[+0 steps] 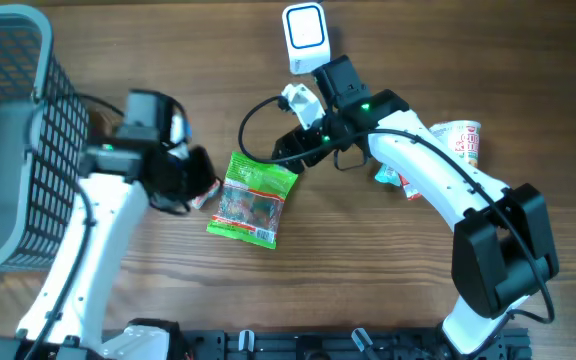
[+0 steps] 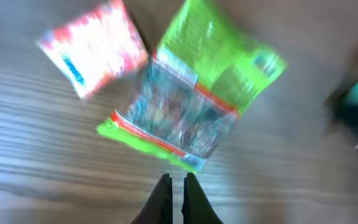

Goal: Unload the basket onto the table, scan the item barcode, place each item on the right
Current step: 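Grasp the green snack bag with both grippers from either side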

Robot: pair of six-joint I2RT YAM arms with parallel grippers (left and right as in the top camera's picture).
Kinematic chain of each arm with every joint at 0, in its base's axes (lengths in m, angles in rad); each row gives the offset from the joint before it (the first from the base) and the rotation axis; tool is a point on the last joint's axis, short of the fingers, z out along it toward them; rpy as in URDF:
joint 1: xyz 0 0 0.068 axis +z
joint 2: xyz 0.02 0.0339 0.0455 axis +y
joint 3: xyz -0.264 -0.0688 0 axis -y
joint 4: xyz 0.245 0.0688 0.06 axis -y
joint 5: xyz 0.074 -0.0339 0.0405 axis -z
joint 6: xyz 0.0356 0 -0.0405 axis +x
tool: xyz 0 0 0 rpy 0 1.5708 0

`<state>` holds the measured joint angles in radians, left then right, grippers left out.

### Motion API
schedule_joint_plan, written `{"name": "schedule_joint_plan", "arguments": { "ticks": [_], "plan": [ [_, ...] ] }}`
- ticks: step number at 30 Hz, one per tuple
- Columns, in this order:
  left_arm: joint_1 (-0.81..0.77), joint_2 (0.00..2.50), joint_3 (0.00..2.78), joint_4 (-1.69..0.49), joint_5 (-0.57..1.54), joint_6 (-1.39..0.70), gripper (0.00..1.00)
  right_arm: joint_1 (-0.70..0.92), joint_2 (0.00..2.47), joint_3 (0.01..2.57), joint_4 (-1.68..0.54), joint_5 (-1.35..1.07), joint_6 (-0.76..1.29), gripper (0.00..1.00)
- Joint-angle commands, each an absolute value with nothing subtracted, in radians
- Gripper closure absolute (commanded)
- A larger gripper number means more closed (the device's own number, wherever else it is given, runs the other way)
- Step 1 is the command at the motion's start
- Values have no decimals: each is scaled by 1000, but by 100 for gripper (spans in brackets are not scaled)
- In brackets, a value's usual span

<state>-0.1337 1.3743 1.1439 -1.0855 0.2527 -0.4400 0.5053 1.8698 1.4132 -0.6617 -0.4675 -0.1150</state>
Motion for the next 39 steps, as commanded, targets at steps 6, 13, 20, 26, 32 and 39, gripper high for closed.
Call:
{"name": "schedule_joint_plan", "arguments": {
  "ticks": [6, 13, 20, 26, 32, 39],
  "plan": [
    [-266, 1375, 780, -929, 242, -634, 96, 509, 1915, 1411, -600, -461, -160, 14],
    [-267, 1385, 731, -751, 215, -713, 96, 542, 2089, 1411, -497, -499, -158, 16],
    [-267, 1519, 731, -719, 219, -711, 96, 553, 2120, 1412, -535, -402, -150, 94],
    [-267, 1504, 805, -659, 265, -674, 87, 455, 2052, 1412, -749, -315, -94, 96],
    [-266, 1505, 805, -515, 281, -657, 83, 452, 1901, 1412, -884, -334, -67, 53],
    [-282, 1573, 804, -514, 295, -609, 84, 461, 1897, 1411, -870, -400, -50, 21]
  ]
}}
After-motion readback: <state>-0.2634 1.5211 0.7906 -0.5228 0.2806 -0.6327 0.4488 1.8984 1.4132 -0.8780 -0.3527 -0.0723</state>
